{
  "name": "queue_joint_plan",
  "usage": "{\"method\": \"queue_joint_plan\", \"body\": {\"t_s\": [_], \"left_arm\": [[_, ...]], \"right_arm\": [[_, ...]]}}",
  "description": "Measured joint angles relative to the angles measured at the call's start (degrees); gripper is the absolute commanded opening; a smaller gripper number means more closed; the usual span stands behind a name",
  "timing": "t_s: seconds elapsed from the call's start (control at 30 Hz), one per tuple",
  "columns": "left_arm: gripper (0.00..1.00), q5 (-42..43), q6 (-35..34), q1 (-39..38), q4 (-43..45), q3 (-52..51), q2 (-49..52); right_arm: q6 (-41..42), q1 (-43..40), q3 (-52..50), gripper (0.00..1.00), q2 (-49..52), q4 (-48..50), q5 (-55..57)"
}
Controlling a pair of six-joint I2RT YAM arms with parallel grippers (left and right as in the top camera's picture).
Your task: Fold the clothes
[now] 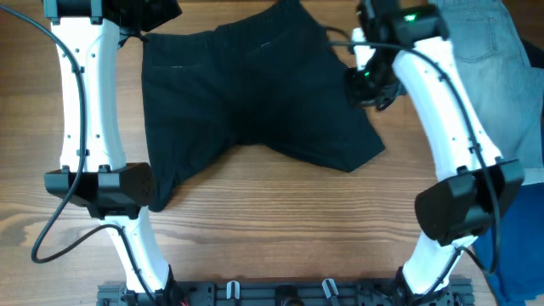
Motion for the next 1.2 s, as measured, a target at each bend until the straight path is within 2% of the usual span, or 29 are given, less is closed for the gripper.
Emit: {"method": "queue_joint_plan", "body": {"t_s": [0.1,0.23,0.27,0.3,0.33,0.37,0.53,0.83,1.0,1.13,1.17,1.2], "left_arm": [[0.98,0.0,0.0,0.0,-0.1,0.0,0.0],[0.99,0.0,0.2,0.0,-0.7,0.0,0.0],[0.98,0.0,0.3,0.0,-0.8,0.0,0.0],[0.98,0.0,0.4,0.0,-0.9,0.0,0.0],[0.98,0.0,0.5,0.0,-1.1,0.0,0.0],[0.98,0.0,0.5,0.0,-1.1,0.0,0.0],[0.98,0.0,0.5,0.0,-1.6,0.0,0.0],[0.99,0.0,0.8,0.0,-1.7,0.0,0.0],[1.0,0.0,0.9,0.0,-1.8,0.0,0.0],[1.0,0.0,0.9,0.0,-1.8,0.0,0.0],[0.99,0.0,0.9,0.0,-1.8,0.0,0.0],[0.99,0.0,0.9,0.0,-1.8,0.0,0.0]], "right_arm": [[0.9,0.7,-6.8,0.05,-0.1,3.2,0.5],[1.7,-0.5,-19.5,0.05,0.0,12.7,0.8],[1.8,-0.9,-22.4,0.1,0.0,14.6,0.7],[1.9,-1.4,-24.9,0.27,0.0,16.3,0.5],[2.0,-1.9,-26.4,0.96,0.0,17.5,0.1],[1.9,-2.5,-28.3,1.0,0.1,19.1,-0.7],[1.7,-6.2,-31.4,1.0,0.0,22.0,-4.6],[-0.6,-6.4,-31.8,1.0,0.0,25.0,-9.6],[-0.8,-6.4,-37.2,1.0,0.0,30.1,-10.2],[-0.7,-8.0,-39.2,1.0,0.0,30.3,-11.3],[-0.7,-9.5,-39.2,0.95,0.0,30.3,-12.0],[-0.8,-11.0,-39.2,0.85,0.0,30.2,-12.8]]}}
